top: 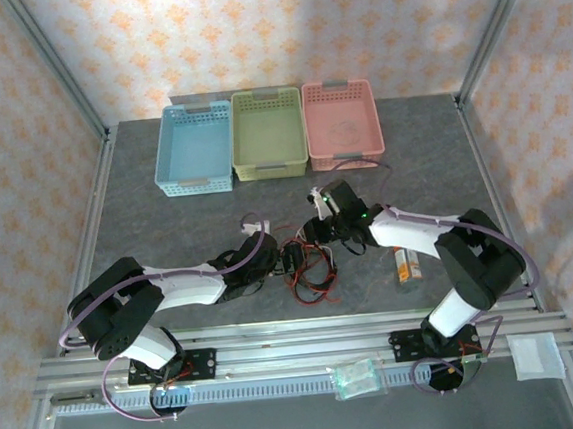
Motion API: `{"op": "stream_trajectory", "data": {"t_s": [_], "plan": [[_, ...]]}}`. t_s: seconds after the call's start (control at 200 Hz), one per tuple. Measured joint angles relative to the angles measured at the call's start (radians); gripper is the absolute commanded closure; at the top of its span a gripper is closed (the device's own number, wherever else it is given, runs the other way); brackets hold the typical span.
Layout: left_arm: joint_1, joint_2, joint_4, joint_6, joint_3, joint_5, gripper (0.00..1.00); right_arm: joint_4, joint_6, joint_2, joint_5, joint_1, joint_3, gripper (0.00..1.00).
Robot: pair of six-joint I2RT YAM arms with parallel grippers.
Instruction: Untangle the cables
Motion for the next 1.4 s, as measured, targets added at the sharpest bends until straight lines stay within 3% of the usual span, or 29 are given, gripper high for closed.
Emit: {"op": "stream_trajectory", "data": {"t_s": [0.225,1.081,1.402], "plan": [[0.000,0.000,0.000,-0.006,0.000,-0.002,0.04,-0.028,-0.011,-0.143,0.005,0.000,0.007,1.00],[-0.013,0.026,0.015,-0.006,0.009,-0.029,0.04,-0.233,-0.046,-0.399,0.042,0.000,0.256,1.00],[-0.013,-0.061,-0.057,-0.003,0.001,-0.028,0.01,-0.251,-0.036,-0.487,0.161,0.000,0.289,1.00]]}}
